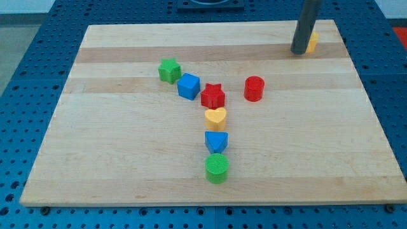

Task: Push the red star to the bottom left of the board

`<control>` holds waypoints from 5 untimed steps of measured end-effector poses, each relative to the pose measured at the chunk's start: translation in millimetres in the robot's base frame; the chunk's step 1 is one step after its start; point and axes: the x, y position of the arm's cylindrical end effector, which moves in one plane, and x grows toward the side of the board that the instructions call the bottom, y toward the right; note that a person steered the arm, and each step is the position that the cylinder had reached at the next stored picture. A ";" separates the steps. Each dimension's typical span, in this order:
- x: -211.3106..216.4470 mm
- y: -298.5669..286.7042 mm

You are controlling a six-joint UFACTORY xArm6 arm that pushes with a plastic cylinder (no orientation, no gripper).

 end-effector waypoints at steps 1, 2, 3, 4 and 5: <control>0.0 -0.4; 18.2 -32.9; 40.9 -71.8; 40.2 -100.1; 44.6 -132.2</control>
